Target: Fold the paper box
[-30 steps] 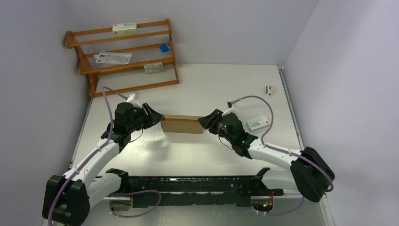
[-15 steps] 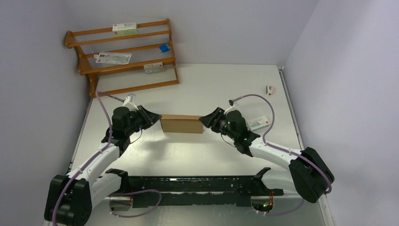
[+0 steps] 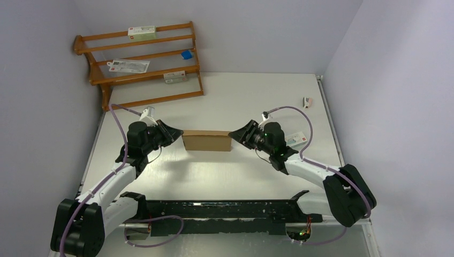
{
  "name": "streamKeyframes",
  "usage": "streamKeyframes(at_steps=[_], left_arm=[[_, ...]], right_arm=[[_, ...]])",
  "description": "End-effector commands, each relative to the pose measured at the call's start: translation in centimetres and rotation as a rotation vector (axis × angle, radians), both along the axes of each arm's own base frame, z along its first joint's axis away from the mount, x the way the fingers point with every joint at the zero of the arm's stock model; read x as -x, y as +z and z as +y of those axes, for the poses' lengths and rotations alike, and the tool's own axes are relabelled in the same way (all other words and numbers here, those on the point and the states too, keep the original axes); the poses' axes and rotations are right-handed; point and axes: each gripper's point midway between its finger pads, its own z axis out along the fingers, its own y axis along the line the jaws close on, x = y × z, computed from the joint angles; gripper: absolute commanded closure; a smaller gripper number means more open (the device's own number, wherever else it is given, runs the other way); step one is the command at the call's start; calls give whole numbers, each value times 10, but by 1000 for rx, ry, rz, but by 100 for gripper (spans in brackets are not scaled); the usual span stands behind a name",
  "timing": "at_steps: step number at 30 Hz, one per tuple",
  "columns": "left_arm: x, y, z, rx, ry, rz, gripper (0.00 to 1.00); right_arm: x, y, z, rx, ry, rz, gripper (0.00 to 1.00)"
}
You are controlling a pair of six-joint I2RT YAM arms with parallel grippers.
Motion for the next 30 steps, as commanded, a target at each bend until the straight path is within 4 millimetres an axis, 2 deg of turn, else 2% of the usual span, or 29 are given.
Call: streamKeyframes(at_steps=[1, 6, 10, 13, 15, 19, 24, 30], left_arm=[[24, -59, 14, -97, 12, 185, 89], [26, -69, 19, -125, 23, 202, 90], [29, -79, 24, -157, 34, 221, 90], [32, -87, 29, -191, 47, 238, 89], [34, -92, 34, -225, 58, 247, 89], [36, -95, 41, -292, 80, 245, 89], [36, -92, 44, -328, 90, 229, 89], [39, -95, 37, -370, 69, 233, 87]], right_arm=[[8, -37, -9, 34, 7, 82, 55], [23, -75, -18, 63, 20, 139, 70], [30, -94, -21, 79, 40, 178, 81], [30, -96, -19, 74, 59, 184, 85], [27, -90, -17, 66, 72, 173, 85], [16, -64, -5, 25, 115, 119, 74], [3, -32, 6, -24, 139, 56, 51], [-8, -16, 17, -47, 163, 22, 33]])
